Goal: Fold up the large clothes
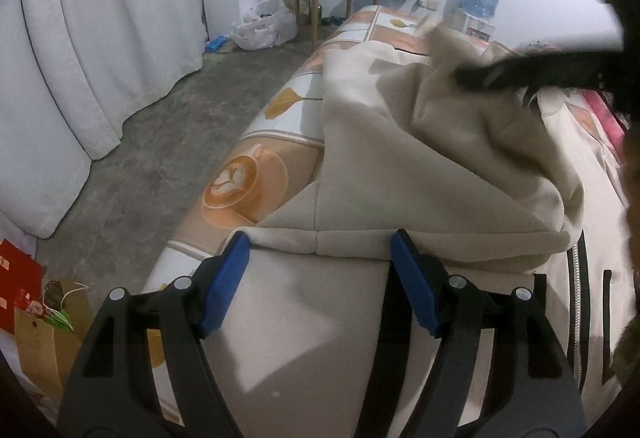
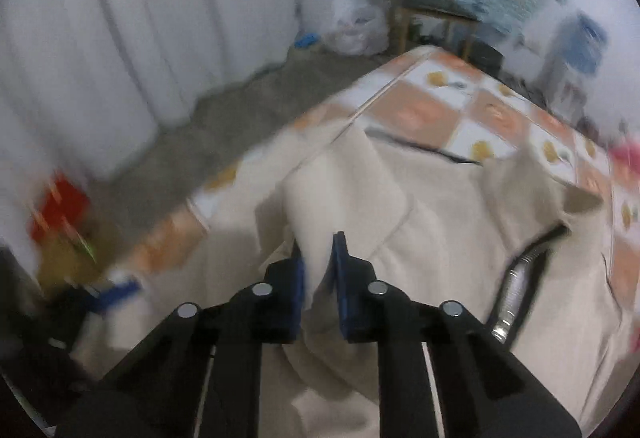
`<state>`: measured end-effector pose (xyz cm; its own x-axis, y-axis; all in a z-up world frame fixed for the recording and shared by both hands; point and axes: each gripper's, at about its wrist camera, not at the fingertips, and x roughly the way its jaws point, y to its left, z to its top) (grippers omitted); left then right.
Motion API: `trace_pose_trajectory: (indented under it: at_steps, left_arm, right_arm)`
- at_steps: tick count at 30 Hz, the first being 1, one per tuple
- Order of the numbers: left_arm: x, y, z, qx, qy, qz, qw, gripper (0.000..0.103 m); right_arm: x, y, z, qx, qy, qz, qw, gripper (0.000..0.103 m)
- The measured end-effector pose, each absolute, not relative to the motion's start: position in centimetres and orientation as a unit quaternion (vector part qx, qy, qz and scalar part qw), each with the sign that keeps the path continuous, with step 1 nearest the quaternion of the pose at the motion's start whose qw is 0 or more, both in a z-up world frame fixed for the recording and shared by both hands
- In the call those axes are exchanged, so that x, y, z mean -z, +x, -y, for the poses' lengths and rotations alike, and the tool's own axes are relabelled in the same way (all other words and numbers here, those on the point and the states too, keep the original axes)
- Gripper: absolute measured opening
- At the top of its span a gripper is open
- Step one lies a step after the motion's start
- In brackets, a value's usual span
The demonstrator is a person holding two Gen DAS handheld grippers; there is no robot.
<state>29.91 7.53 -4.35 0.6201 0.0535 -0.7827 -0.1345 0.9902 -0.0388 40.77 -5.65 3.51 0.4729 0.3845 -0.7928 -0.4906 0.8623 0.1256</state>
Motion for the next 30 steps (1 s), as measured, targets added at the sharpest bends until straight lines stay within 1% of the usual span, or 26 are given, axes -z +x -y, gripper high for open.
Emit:
trace_pose_trajectory:
  at_steps: [3,5,6,9,10,13,14,15,17,19,21,25,28,30]
  left_arm:
    - [4.5,30.1,-7.6,-0.055,-0.042,-0.435,0.898,0.069]
    - [4.5,30.2,-7.6,-0.055,-0.041,-0.436,0.897,0.069]
    - [4.5,30.2,-7.6,-0.055,-0.042,-0.436,0.897,0.070]
    - [4.6,30.3,-7.6,-0.055,-0.041,-0.436,0.897,0.070]
    - [4.6,30.3,-7.5,-0.055,-0.040,-0.436,0.897,0.071]
    - [4.6,30.3,-7.5,-0.055,-0.040,-0.437,0.897,0.071]
    - [4.6,30.3,-7.5,-0.055,-0.040,-0.437,0.897,0.071]
    - [4.6,30.3,-7.5,-0.055,-0.039,-0.437,0.897,0.071]
    - [4.6,30.3,-7.5,-0.054,-0.040,-0.437,0.897,0.071]
    - [4.6,30.3,-7.5,-0.053,-0.041,-0.437,0.897,0.071]
    - [4.5,30.2,-7.6,-0.048,-0.043,-0.436,0.898,0.071]
    - [4.2,29.3,-7.2,-0.028,-0.042,-0.433,0.900,0.071]
    - [3.9,28.5,-6.7,-0.011,-0.033,-0.427,0.904,0.071]
    - [3.6,27.9,-6.2,-0.001,-0.022,-0.421,0.907,0.071]
  right_arm:
    - [-7.8,40.1,12.3,-0.248,0.036,-0.415,0.875,0.013]
    - [-9.5,39.7,16.4,-0.241,0.085,-0.399,0.881,0.013]
    - [-10.8,38.7,20.0,-0.227,0.114,-0.383,0.888,0.013]
    - [-11.5,36.8,27.0,-0.189,0.155,-0.361,0.900,0.014]
    - [-11.0,36.2,29.0,-0.178,0.167,-0.365,0.899,0.014]
    - [-7.0,35.1,34.0,-0.149,0.207,-0.427,0.867,0.017]
    - [-5.4,34.9,35.0,-0.125,0.206,-0.453,0.858,0.019]
    - [-3.4,34.5,36.1,-0.094,0.196,-0.482,0.849,0.019]
    - [-1.4,34.4,37.6,-0.064,0.189,-0.504,0.840,0.020]
    - [-0.3,34.4,38.6,-0.057,0.202,-0.512,0.833,0.028]
    - [0.3,34.8,38.8,-0.058,0.210,-0.511,0.831,0.039]
    - [0.8,35.8,37.1,-0.076,0.198,-0.527,0.823,0.041]
    - [2.2,36.8,35.2,-0.071,0.166,-0.560,0.809,0.041]
    - [2.8,37.2,34.4,-0.063,0.138,-0.566,0.811,0.041]
